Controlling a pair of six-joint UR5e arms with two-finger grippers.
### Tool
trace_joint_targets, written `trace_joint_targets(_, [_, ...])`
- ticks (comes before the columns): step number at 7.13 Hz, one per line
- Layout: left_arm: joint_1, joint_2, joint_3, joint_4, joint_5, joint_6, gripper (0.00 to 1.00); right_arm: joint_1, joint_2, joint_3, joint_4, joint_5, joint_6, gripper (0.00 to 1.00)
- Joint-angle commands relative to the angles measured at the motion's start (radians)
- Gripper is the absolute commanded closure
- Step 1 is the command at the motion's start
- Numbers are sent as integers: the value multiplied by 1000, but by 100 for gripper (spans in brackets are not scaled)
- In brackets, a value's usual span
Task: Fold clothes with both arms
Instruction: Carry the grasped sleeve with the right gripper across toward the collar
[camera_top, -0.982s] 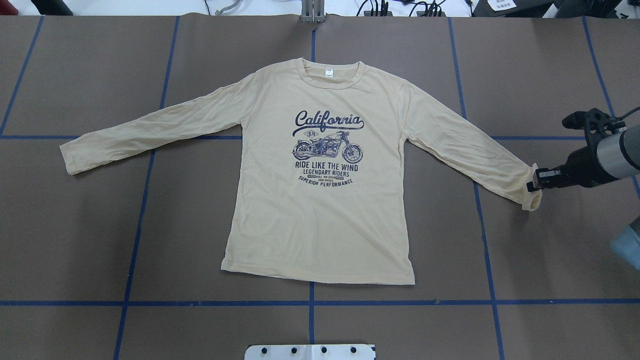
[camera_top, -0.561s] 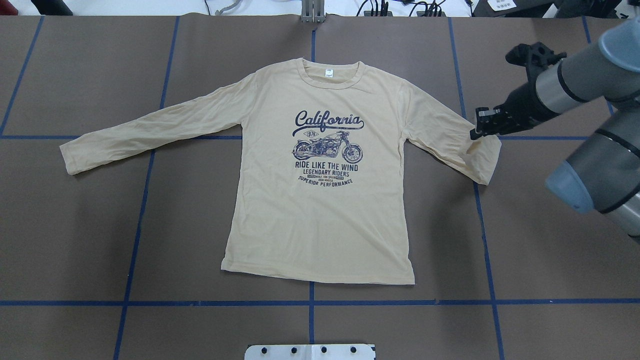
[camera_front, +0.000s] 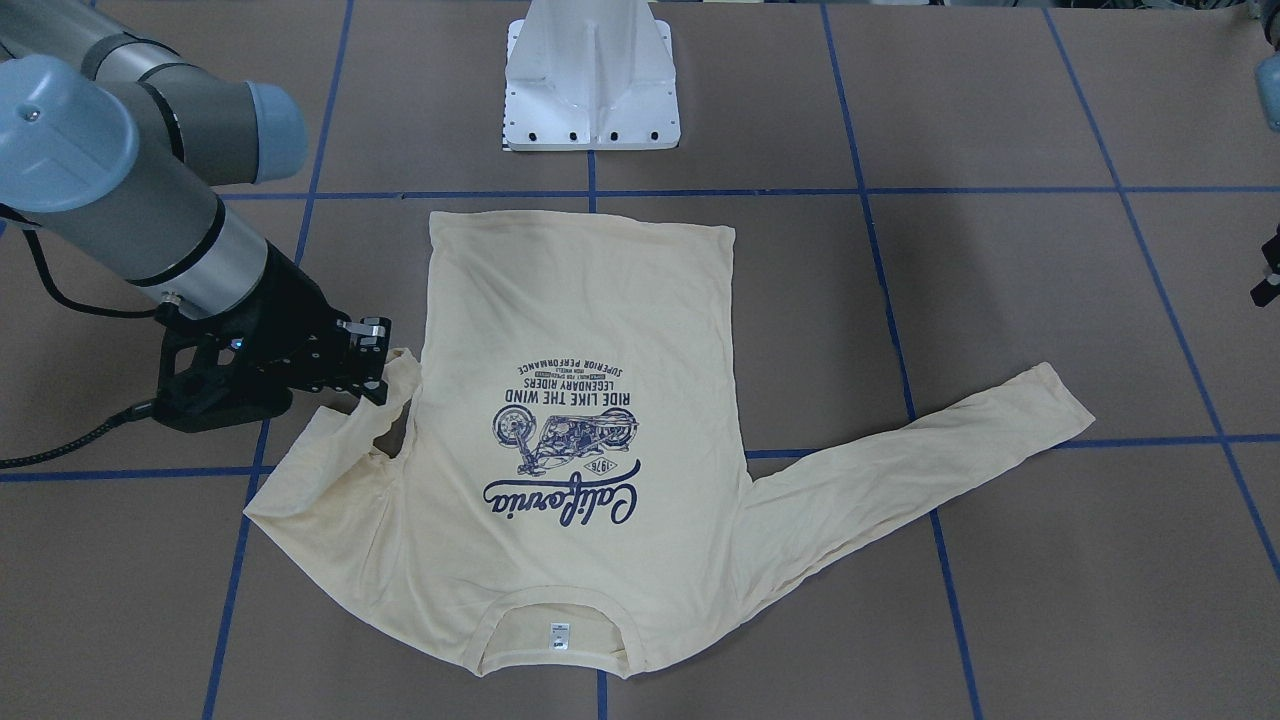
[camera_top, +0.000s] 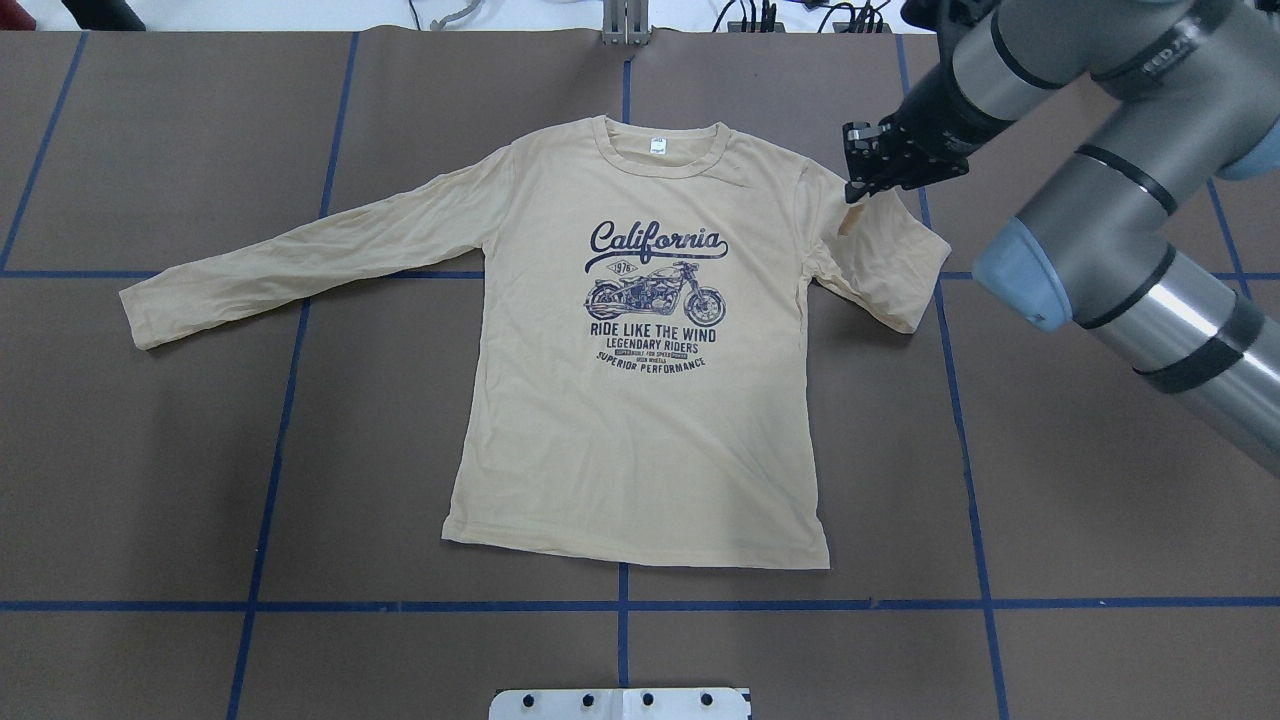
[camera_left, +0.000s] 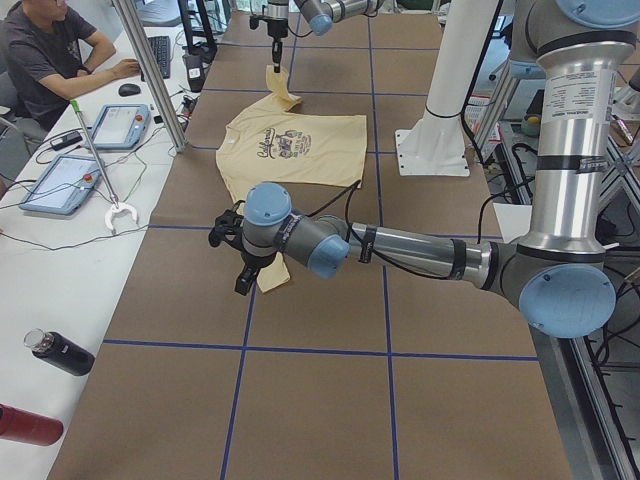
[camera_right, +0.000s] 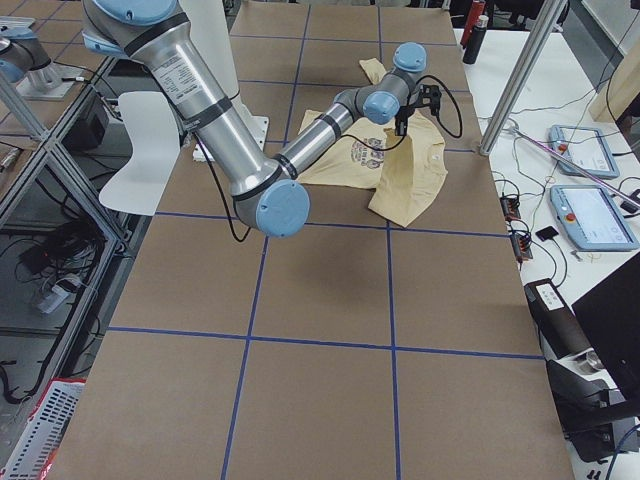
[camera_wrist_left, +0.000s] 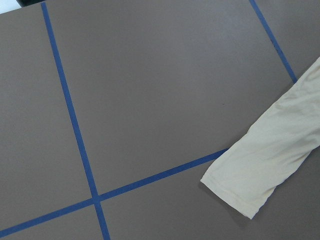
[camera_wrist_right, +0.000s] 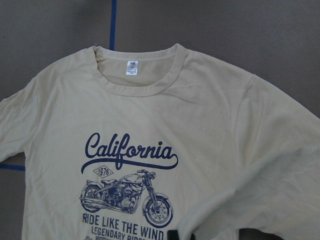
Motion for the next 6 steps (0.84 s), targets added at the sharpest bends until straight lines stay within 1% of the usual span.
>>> trace_joint_targets(1, [0,-1,11,0,0,0,0,-9,176,-129,0,-5,-4,100])
trace_joint_targets(2, [0,-4,27,-2,0,0,0,-32,254,-211,4,-15,-6,100])
trace_joint_targets(3, [0,-5,33,-2,0,0,0,-73,281,-271,77,-63,-4,100])
trace_joint_targets(4, [0,-5,39,-9,0,0,0,-99,282,-302,118,-83,-3,100])
trace_joint_targets(5, [0,-5,54,-20,0,0,0,-118,279,-316,119,-91,-4,100])
trace_joint_targets(6, [0,-7,83,-55,0,-2,0,-141,282,-337,126,-121,-3,100])
